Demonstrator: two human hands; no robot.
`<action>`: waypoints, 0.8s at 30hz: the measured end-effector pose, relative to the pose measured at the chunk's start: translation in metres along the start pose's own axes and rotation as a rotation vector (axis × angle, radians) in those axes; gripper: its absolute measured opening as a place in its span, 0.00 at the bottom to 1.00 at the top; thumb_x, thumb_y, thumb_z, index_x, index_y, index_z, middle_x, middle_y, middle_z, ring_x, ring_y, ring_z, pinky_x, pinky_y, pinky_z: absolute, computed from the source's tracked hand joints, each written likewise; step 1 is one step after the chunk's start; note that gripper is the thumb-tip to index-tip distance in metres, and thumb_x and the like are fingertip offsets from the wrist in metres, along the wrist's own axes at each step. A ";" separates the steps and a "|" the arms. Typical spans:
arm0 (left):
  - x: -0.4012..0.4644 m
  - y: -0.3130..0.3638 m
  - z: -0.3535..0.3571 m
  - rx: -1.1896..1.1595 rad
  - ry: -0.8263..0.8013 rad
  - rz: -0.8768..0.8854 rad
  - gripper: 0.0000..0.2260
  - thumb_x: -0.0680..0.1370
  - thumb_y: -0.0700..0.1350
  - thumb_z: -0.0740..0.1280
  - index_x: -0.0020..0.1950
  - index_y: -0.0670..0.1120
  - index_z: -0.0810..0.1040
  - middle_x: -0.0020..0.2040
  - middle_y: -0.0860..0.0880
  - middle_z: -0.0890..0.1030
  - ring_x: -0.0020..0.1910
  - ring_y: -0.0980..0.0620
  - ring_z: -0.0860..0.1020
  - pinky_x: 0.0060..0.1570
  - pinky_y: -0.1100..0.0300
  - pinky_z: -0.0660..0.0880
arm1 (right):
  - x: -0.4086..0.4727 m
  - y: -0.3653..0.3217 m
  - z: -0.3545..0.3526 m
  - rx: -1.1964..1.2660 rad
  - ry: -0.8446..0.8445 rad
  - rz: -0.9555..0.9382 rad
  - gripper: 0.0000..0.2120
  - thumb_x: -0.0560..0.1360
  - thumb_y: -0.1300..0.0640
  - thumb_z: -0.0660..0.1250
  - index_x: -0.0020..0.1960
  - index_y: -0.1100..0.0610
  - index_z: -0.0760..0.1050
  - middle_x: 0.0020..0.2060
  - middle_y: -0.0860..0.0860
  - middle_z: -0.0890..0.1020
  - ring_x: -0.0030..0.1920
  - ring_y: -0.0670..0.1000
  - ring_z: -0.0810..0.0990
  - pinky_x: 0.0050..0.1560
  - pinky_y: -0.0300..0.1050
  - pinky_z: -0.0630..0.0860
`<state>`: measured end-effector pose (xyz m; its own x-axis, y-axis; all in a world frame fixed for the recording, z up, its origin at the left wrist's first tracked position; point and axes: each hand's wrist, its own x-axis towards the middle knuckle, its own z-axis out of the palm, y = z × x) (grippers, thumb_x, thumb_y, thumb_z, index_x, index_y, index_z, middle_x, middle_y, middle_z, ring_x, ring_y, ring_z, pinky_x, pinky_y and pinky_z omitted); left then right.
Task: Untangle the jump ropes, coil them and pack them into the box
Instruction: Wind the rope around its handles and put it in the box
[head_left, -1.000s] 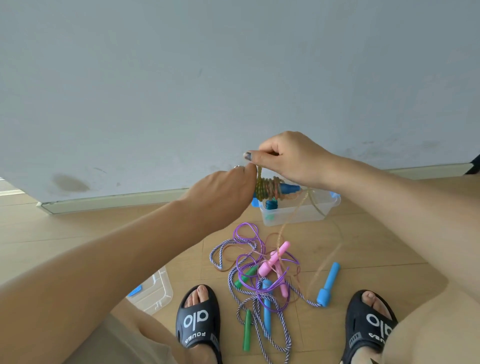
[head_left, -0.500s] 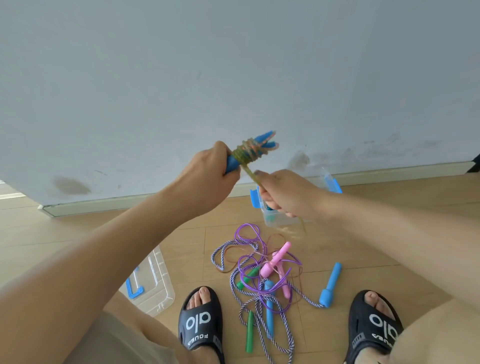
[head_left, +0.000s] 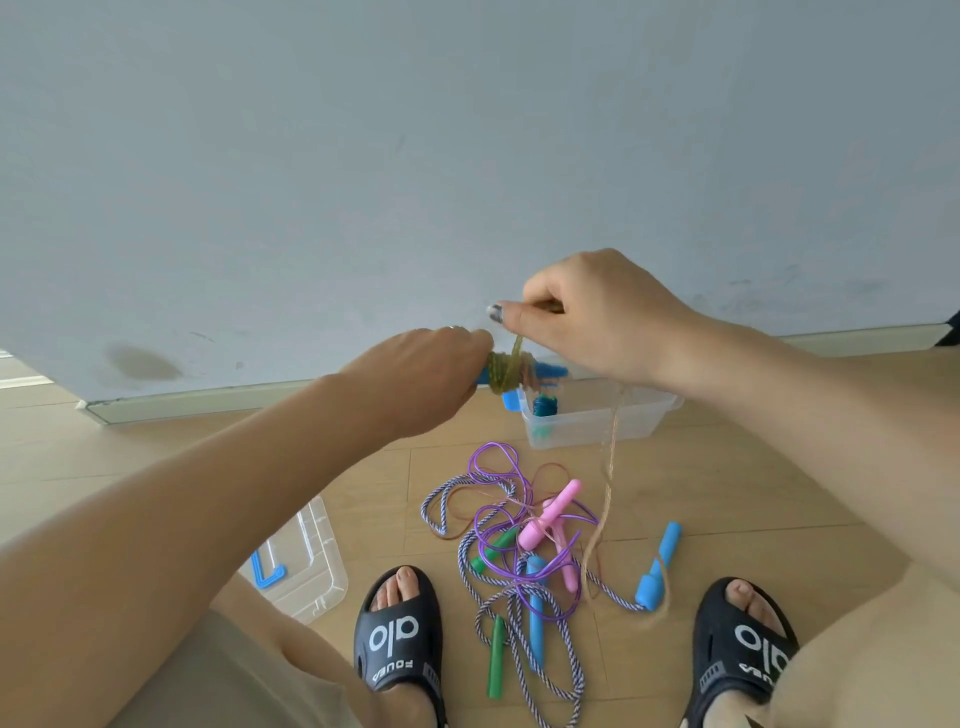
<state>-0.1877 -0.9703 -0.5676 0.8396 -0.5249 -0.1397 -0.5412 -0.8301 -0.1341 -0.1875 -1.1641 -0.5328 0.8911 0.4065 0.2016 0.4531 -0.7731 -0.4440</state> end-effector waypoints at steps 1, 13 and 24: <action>-0.001 0.005 -0.002 0.038 0.006 0.045 0.05 0.83 0.46 0.57 0.55 0.45 0.67 0.49 0.46 0.74 0.46 0.41 0.78 0.43 0.51 0.70 | 0.003 0.002 0.001 0.010 -0.009 0.000 0.28 0.80 0.41 0.62 0.30 0.56 0.58 0.24 0.49 0.60 0.28 0.50 0.58 0.30 0.46 0.55; -0.009 0.012 -0.015 -0.654 0.364 -0.126 0.11 0.80 0.44 0.64 0.40 0.44 0.66 0.31 0.50 0.69 0.30 0.49 0.65 0.29 0.58 0.61 | 0.006 0.036 0.051 0.487 -0.182 0.362 0.22 0.81 0.53 0.57 0.29 0.53 0.60 0.17 0.42 0.64 0.22 0.44 0.59 0.28 0.41 0.58; -0.002 -0.037 0.021 -0.194 -0.128 -0.360 0.09 0.79 0.43 0.58 0.39 0.48 0.65 0.39 0.48 0.72 0.33 0.51 0.71 0.34 0.57 0.69 | -0.020 -0.012 0.020 -0.078 -0.113 0.004 0.24 0.82 0.46 0.58 0.30 0.57 0.63 0.24 0.50 0.67 0.29 0.52 0.67 0.32 0.47 0.62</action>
<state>-0.1706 -0.9348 -0.5834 0.9544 -0.1775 -0.2399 -0.1856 -0.9826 -0.0113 -0.2108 -1.1534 -0.5489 0.8866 0.4521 0.0982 0.4538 -0.8087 -0.3742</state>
